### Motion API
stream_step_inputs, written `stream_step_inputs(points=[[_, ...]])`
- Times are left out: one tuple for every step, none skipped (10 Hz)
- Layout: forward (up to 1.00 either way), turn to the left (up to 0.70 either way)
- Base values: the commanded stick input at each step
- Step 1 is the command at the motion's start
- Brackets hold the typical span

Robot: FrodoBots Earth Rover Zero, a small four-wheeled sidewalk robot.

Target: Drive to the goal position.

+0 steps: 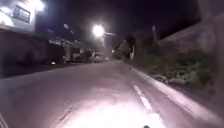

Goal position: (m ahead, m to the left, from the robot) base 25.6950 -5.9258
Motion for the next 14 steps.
stream_step_inputs(points=[[0.70, 0.00], [0.70, 0.00], [0.70, 0.00], [0.70, 0.00], [0.70, 0.00], [0.70, 0.00], [0.70, 0.00], [0.70, 0.00], [0.70, 0.00], [0.70, 0.00], [0.70, 0.00], [0.70, 0.00], [0.70, 0.00], [0.70, 0.00]])
